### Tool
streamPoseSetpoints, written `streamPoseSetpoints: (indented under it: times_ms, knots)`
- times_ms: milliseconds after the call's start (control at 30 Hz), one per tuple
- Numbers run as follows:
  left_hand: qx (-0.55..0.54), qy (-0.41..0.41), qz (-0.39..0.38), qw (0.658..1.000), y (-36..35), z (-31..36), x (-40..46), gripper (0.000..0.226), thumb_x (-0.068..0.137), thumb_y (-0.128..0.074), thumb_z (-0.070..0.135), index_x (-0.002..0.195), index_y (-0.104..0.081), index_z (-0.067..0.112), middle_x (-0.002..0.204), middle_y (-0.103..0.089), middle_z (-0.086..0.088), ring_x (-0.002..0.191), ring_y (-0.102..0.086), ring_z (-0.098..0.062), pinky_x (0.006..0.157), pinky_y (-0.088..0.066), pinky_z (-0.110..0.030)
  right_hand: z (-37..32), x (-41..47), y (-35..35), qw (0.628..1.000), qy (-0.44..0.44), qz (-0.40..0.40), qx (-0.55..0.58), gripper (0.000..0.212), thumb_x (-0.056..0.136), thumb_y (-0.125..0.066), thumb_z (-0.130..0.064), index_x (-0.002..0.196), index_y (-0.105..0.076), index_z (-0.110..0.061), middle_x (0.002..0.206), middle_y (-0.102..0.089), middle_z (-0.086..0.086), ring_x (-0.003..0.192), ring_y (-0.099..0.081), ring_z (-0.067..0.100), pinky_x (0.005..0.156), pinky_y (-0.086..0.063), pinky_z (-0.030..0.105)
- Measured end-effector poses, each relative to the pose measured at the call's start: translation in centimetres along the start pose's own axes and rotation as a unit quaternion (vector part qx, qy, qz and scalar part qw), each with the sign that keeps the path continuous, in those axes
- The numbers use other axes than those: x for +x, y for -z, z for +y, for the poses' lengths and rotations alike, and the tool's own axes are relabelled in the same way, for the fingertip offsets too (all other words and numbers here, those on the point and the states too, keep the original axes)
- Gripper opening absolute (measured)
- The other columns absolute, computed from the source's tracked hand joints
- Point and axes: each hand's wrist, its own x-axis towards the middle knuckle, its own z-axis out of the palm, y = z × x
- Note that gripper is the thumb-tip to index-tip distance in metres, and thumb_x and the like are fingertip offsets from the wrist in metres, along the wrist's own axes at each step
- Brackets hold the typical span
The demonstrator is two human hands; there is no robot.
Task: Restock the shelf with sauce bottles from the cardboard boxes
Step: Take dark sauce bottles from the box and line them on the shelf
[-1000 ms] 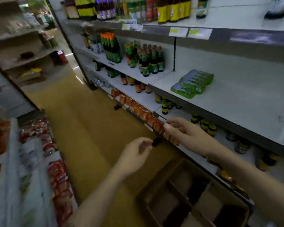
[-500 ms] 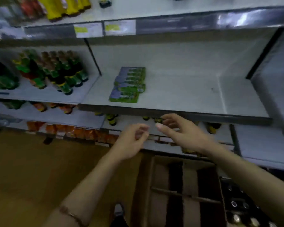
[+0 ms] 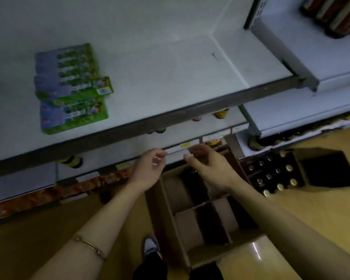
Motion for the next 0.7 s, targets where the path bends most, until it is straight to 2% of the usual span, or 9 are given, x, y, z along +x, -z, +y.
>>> streamPoseSetpoints:
  times_ms: [67,167,267,400,533,700]
  knots:
    - [-0.008,0.026,-0.017,0.999,-3.0,-3.6,1.4,0.015,0.098,-0.052,0.017,0.110,-0.061,0.019,0.107,-0.060,0.006,0.095,-0.058,-0.010,0.074,-0.041,-0.016,3.7,1.7,-1.9,0.999,-0.038,0.011,-0.002,0.055,0.090,-0.061,-0.048,0.133,-0.053,-0.017,0.124,-0.063,0.003,0.113,-0.060,0.017,0.096,-0.049,0.033]
    - [0.007,0.052,-0.083,0.995,-7.6,-8.8,2.8,0.015,0.097,-0.052,0.013,0.110,-0.058,0.018,0.102,-0.059,0.004,0.095,-0.058,-0.012,0.080,-0.044,-0.021,9.7,4.0,-4.9,0.997,-0.075,0.011,-0.008,0.051,0.089,-0.065,-0.042,0.130,-0.055,-0.013,0.124,-0.063,0.006,0.114,-0.060,0.021,0.097,-0.047,0.032]
    - [0.022,0.059,-0.096,0.993,-11.5,-13.6,4.9,0.021,0.095,-0.055,0.011,0.115,-0.059,0.014,0.108,-0.061,0.000,0.098,-0.058,-0.012,0.089,-0.048,-0.027,15.4,6.4,-7.4,0.996,-0.088,0.022,-0.011,0.052,0.089,-0.065,-0.041,0.132,-0.053,-0.012,0.128,-0.060,0.009,0.114,-0.060,0.024,0.100,-0.047,0.038]
    - [0.032,0.061,-0.120,0.990,-16.7,-19.8,7.5,0.029,0.093,-0.059,0.017,0.120,-0.054,0.022,0.121,-0.051,0.000,0.109,-0.053,-0.010,0.091,-0.045,-0.024,23.1,10.0,-10.0,0.995,-0.073,0.024,-0.063,0.055,0.092,-0.058,-0.048,0.139,-0.047,-0.021,0.139,-0.047,0.005,0.127,-0.047,0.023,0.107,-0.041,0.041]
    - [0.024,0.064,-0.153,0.986,-21.9,-24.4,10.0,0.043,0.090,-0.063,0.019,0.129,-0.047,0.030,0.132,-0.042,0.004,0.121,-0.047,-0.012,0.092,-0.046,-0.027,30.2,14.1,-11.8,0.991,-0.081,0.007,-0.109,0.051,0.095,-0.053,-0.048,0.141,-0.042,-0.029,0.144,-0.036,0.003,0.132,-0.036,0.022,0.106,-0.037,0.038]
    - [-0.046,0.108,-0.150,0.982,-27.6,-28.3,12.0,0.047,0.091,-0.062,0.016,0.133,-0.043,0.027,0.138,-0.040,0.004,0.126,-0.044,-0.013,0.101,-0.046,-0.034,37.2,19.2,-14.0,0.992,-0.074,0.001,-0.102,0.061,0.094,-0.057,-0.044,0.146,-0.032,-0.025,0.148,-0.035,0.004,0.132,-0.042,0.022,0.097,-0.037,0.029]
